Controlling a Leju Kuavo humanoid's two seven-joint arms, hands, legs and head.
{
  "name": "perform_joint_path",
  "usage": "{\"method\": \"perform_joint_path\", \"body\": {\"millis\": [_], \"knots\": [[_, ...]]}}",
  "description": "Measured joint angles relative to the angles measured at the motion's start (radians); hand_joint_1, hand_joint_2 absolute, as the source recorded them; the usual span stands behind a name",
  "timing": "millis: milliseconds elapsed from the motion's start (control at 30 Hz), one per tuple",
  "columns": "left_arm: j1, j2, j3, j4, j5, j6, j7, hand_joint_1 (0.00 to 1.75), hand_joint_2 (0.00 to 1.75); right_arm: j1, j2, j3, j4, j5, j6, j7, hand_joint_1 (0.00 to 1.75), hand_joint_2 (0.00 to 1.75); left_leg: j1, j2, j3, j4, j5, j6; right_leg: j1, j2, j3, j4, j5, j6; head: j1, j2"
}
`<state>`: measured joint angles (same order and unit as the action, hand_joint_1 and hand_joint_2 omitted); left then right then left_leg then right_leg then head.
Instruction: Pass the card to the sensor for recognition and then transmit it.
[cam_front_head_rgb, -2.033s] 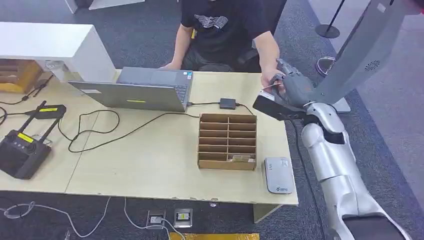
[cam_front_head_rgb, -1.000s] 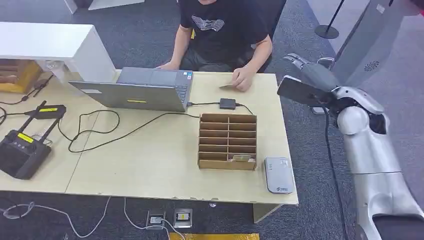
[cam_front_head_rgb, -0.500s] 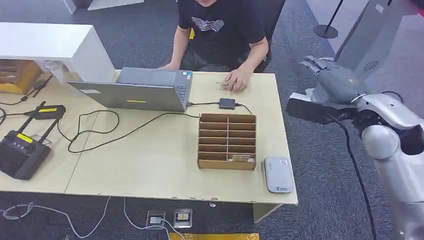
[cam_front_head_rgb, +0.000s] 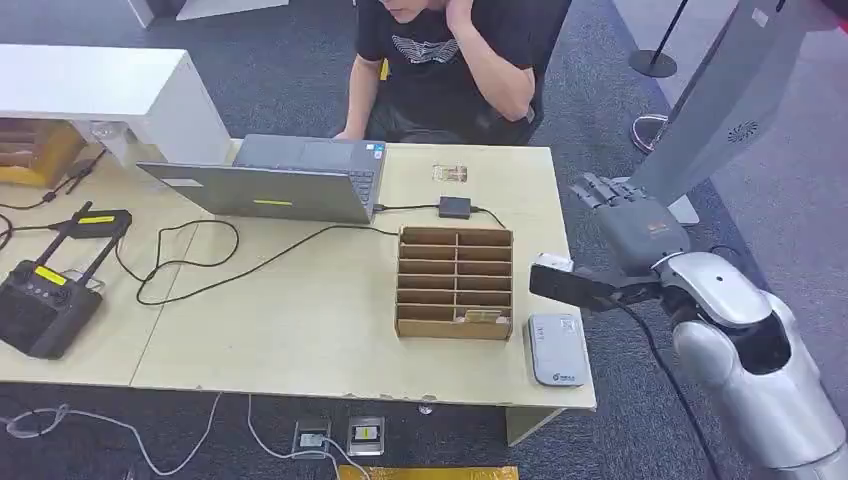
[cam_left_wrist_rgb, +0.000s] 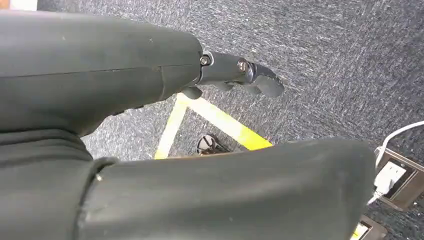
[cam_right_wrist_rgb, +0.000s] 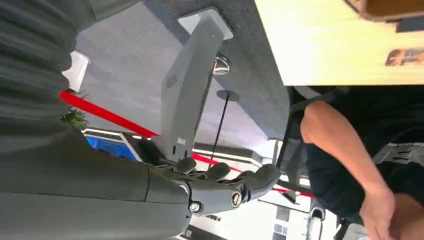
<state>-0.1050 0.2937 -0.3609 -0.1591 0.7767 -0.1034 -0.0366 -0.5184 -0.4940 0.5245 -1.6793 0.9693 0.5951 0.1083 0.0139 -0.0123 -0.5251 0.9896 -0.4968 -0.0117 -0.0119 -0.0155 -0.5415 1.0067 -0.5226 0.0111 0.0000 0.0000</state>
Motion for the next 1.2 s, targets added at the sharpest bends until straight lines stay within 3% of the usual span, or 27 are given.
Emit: {"method": "perform_joint_path", "body": {"millis": [367, 800, 1200], "knots": [[-0.001, 0.002, -0.007, 0.000, 0.007, 0.011, 0.001, 0.00, 0.00, 0.036, 0.037, -0.014, -0.014, -0.004, 0.031, 0.037, 0.00, 1.75, 0.000, 0.000, 0.000, 0.000, 0.000, 0.000, 0.000, 0.000, 0.000, 0.000, 0.000, 0.000, 0.000, 0.000], [-0.002, 0.002, -0.015, 0.000, 0.031, 0.043, 0.002, 0.00, 0.00, 0.192, 0.097, -0.111, -0.031, 0.018, -0.017, 0.202, 0.00, 1.75, 0.000, 0.000, 0.000, 0.000, 0.000, 0.000, 0.000, 0.000, 0.000, 0.000, 0.000, 0.000, 0.000, 0.000], [-0.003, 0.002, -0.018, 0.000, 0.039, 0.059, 0.008, 0.00, 0.00, 0.276, 0.155, -0.181, -0.093, 0.029, 0.005, 0.220, 0.00, 1.75, 0.000, 0.000, 0.000, 0.000, 0.000, 0.000, 0.000, 0.000, 0.000, 0.000, 0.000, 0.000, 0.000, 0.000]]}}
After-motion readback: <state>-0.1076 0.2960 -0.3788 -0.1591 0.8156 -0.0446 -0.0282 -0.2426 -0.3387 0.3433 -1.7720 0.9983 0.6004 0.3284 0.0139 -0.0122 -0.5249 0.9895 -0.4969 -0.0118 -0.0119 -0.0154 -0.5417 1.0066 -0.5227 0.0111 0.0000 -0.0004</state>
